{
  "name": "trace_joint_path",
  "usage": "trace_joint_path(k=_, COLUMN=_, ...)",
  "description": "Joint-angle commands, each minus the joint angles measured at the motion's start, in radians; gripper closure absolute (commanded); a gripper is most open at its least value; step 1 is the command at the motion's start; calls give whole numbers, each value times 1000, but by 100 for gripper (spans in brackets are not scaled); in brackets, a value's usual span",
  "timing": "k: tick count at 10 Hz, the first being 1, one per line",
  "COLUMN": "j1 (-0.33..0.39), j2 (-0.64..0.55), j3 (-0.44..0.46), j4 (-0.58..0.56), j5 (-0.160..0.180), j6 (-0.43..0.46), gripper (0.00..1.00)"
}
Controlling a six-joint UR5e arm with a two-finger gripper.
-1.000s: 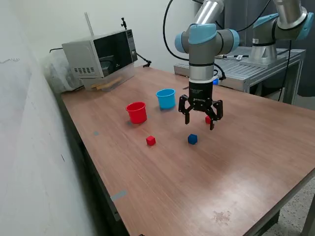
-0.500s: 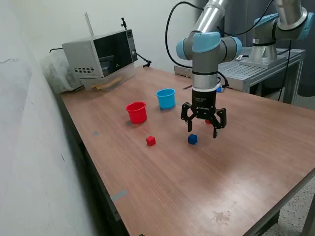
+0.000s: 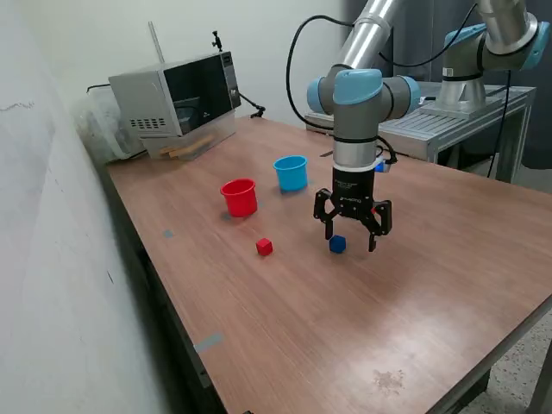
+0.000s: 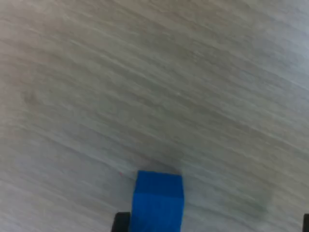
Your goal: Place red objects in the red bin, and blue objects in the blue bin.
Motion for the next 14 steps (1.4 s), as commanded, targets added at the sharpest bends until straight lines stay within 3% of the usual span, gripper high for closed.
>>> trace_joint_path(k=1, j1=-7, j2=12, j3=-14, j4=-6, j5=0, j6=1, gripper=0)
trace_joint_path(k=7, j1=-71, j2=15, j3=-12, j4=-6, j5=0, j6=2, gripper=0)
trace_joint_path(k=8, j1=-71, j2=15, j3=-12, j4=-6, j5=1, j6=2, gripper=100)
trace_joint_path(k=14, j1=-56, j2=7, j3=6, j4=7, j5=6, j6=1, gripper=100)
